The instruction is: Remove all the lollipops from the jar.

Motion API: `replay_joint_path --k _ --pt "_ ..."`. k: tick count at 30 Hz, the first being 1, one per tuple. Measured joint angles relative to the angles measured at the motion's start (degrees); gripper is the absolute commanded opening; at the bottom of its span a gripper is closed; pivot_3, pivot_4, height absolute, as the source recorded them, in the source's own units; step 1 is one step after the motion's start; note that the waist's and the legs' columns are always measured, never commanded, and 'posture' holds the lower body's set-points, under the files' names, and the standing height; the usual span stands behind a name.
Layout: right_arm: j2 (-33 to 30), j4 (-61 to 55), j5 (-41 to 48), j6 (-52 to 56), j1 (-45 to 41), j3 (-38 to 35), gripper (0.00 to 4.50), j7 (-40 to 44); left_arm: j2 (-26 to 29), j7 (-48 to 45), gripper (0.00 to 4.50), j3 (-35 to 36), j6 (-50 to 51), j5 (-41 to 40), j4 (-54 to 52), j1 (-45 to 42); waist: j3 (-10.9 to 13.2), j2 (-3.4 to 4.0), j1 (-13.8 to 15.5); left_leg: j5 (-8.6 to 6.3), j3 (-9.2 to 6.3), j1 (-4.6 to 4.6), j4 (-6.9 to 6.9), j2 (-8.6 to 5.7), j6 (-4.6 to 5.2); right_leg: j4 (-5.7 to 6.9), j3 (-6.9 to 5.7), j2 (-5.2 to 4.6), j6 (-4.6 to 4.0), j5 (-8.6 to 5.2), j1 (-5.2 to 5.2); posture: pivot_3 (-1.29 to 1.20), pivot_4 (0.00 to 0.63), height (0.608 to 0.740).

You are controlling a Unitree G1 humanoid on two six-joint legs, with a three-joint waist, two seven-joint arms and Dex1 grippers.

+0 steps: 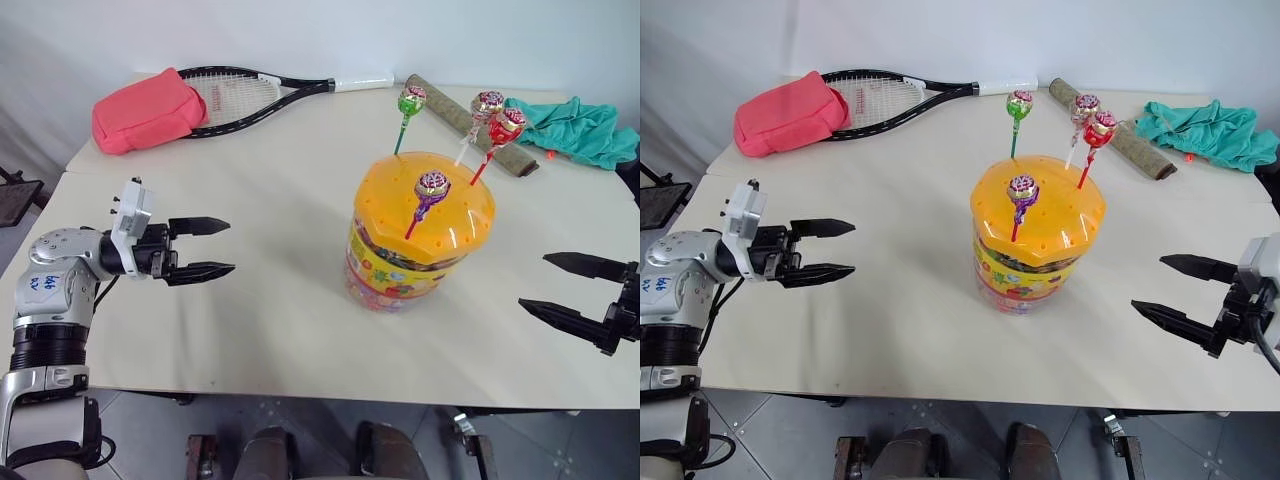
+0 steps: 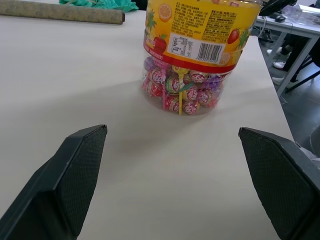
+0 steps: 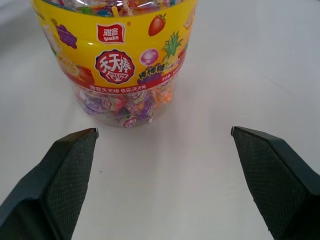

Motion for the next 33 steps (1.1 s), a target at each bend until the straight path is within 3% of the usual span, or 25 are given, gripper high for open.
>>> replay_joint_path --k 10,18,25,33 --pt "-0.23 0.50 -0.57 -0.04 -0.48 0.00 4.45 0.47 -0.01 2.38 4.50 -0.01 1.96 -0.17 -0.53 -1.05 0.00 0.00 0.00 0.00 0.00 0.00 0.06 0.00 0.00 0.04 0.01 0.00 0.00 0.00 0.00 0.00 0.150 0.740" --pt "-0.81 0.13 1.52 0.92 -4.68 -0.04 4.45 -0.06 2.04 3.47 4.50 -2.29 13.08 -3.27 -11.33 -8.50 0.02 -0.03 0.12 -0.05 -0.04 -0.06 0.42 0.01 0.06 0.31 0.06 -0.03 0.00 0.00 0.02 0.00 0.150 0.740" --pt "0.45 -5.35 6.49 -0.42 -5.47 -1.44 4.45 0.11 -7.32 4.32 4.50 -4.93 16.68 -9.87 -16.13 -17.80 0.02 -0.04 0.14 -0.18 -0.06 -0.10 0.74 0.04 0.13 0.45 0.10 -0.01 0.00 0.00 0.06 0.00 0.150 0.740" --pt "-0.16 -10.42 12.12 1.68 -5.57 -3.67 4.45 -1.37 -17.13 0.92 4.50 -11.26 16.02 -10.81 -14.09 -23.10 0.04 -0.06 0.30 -0.20 -0.06 -0.10 0.81 0.02 0.15 0.47 0.12 -0.01 0.00 0.00 0.08 0.00 0.150 0.740"
